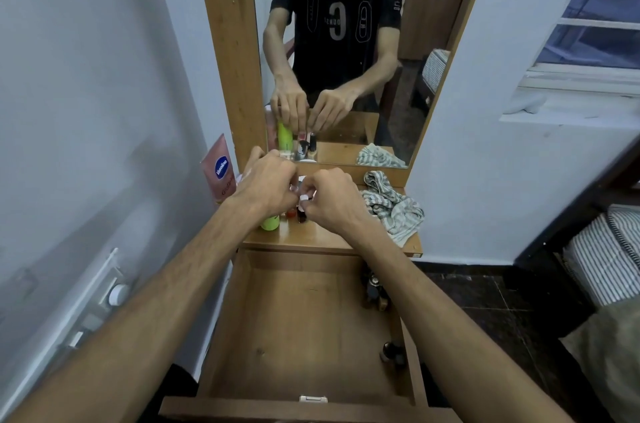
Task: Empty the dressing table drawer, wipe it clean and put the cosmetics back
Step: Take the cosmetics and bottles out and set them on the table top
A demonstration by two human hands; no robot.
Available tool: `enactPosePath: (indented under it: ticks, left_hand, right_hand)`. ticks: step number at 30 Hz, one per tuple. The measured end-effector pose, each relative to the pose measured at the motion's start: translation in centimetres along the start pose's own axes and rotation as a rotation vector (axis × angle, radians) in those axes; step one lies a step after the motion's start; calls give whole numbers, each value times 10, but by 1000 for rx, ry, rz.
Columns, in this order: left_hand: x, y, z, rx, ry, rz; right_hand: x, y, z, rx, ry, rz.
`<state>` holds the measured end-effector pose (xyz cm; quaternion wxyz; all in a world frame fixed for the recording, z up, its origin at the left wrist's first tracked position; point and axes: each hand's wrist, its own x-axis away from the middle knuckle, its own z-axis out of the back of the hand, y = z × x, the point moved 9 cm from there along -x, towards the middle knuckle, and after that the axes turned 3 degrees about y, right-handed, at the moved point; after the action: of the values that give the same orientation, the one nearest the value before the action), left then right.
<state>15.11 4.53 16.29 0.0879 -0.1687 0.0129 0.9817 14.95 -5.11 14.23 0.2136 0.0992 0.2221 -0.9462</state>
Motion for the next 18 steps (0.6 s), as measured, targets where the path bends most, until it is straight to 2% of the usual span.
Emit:
enactPosePath:
  ticks: [11, 15, 18]
  left_hand:
    - [9, -4, 12, 18, 66, 24]
    - [25, 1, 29, 67, 208, 37]
    - [45, 17, 38, 188, 323, 0]
  right_hand:
    - [12, 2, 11, -94, 131, 59]
    - [31, 18, 16, -122, 113, 22]
    - [52, 35, 22, -125, 63, -5]
